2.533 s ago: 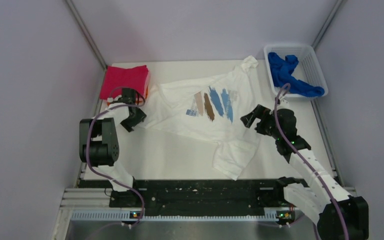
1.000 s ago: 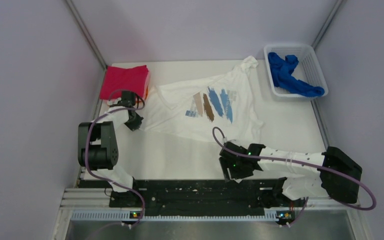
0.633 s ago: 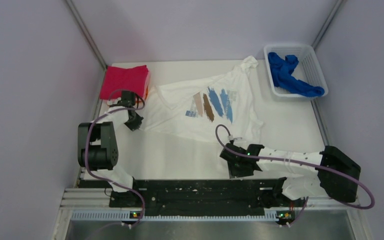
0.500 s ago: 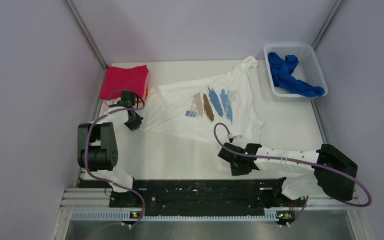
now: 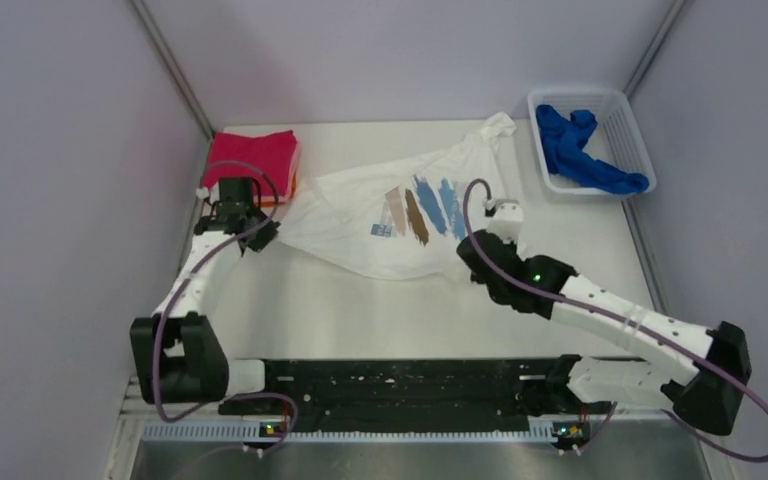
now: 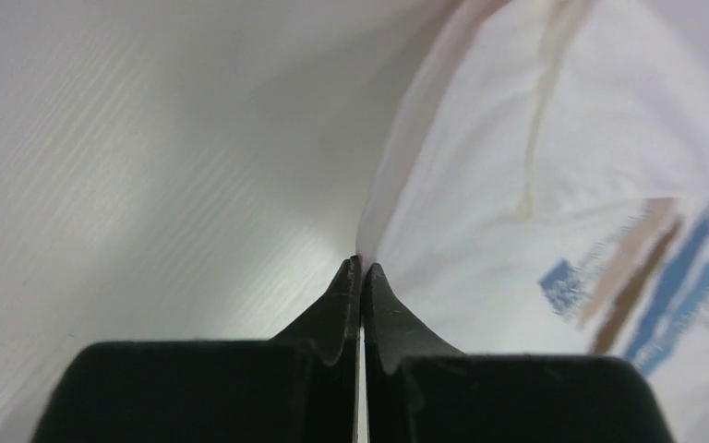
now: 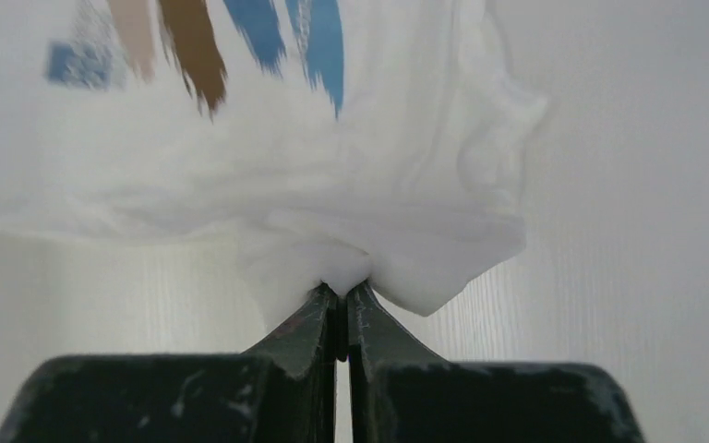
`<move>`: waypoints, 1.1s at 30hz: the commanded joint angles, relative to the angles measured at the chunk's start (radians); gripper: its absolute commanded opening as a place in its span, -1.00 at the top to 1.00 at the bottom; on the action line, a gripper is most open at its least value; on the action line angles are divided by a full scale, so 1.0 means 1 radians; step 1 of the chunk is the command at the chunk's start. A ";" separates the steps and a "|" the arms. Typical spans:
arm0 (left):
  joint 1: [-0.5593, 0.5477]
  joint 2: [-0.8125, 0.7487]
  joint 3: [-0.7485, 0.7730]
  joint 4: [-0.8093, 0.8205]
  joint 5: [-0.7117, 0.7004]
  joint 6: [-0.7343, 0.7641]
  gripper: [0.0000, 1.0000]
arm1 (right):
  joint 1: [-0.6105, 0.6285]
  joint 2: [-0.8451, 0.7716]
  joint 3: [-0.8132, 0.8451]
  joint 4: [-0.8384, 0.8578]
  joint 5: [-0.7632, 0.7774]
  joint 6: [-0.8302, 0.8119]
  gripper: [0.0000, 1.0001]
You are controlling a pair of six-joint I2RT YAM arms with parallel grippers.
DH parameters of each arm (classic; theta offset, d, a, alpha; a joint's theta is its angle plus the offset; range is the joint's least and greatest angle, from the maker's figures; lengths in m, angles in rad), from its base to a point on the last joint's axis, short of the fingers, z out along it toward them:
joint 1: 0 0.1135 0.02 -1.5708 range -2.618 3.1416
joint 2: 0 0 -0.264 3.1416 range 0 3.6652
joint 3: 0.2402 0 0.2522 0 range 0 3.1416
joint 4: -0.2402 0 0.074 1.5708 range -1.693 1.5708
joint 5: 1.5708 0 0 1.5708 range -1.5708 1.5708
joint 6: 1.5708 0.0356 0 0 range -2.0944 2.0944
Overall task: Fold and stack the t-shirts
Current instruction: Flatten out the tshirt
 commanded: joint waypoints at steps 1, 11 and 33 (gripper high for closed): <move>0.003 -0.253 0.065 -0.008 0.080 0.015 1.00 | -0.016 -0.136 0.201 0.042 0.311 -0.183 1.00; 0.004 -0.460 0.453 -0.167 0.035 0.017 1.00 | -0.016 -0.286 0.542 0.365 0.184 -0.702 1.00; 0.004 -0.667 1.023 -0.264 0.176 0.074 1.00 | -0.016 -0.120 1.440 0.123 -0.686 -0.803 1.00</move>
